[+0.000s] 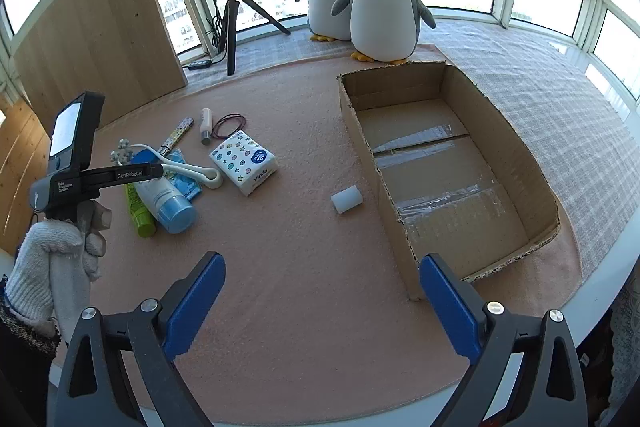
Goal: Organize objects
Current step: 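Move the left tool down to the white AQUA sunscreen tube, then close the left tool on the AQUA tube and lift it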
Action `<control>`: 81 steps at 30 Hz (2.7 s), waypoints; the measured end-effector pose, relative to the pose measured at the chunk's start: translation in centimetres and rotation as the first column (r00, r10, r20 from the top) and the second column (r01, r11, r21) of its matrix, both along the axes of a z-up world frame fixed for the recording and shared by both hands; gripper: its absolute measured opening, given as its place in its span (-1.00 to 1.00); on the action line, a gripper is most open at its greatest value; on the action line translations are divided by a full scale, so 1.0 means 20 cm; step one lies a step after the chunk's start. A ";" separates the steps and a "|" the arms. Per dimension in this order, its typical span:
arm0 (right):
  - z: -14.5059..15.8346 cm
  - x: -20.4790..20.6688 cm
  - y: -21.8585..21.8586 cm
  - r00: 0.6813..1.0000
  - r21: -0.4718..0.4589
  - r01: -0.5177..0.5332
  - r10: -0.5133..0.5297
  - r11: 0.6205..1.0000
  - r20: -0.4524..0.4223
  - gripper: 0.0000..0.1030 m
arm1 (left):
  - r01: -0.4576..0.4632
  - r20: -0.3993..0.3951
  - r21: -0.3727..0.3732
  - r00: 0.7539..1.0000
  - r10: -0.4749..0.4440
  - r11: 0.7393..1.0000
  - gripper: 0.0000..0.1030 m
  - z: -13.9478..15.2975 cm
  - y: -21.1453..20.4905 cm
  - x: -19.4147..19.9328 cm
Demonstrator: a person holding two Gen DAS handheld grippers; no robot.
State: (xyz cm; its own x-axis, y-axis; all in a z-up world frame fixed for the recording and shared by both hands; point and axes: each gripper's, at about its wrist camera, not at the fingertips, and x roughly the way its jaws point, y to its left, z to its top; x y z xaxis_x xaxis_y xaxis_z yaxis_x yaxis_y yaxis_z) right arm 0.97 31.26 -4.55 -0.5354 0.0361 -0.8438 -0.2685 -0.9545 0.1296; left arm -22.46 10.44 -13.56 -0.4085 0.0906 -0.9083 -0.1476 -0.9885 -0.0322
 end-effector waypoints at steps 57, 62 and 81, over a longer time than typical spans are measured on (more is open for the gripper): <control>-0.24 -0.30 -0.24 0.961 -0.148 -0.227 0.246 0.963 0.126 0.40 | 0.075 0.074 0.321 0.992 -0.104 0.944 0.33 -0.12 0.11 0.69; -0.31 -0.36 -0.27 0.950 -0.201 -0.231 0.265 0.952 0.167 0.44 | 0.086 0.067 0.331 0.991 -0.114 0.940 0.49 -0.09 0.06 0.70; -0.52 -0.53 -0.38 0.914 -0.370 -0.241 0.338 0.897 0.226 0.44 | 0.154 0.107 0.393 0.972 -0.211 0.907 0.03 -0.11 0.10 0.69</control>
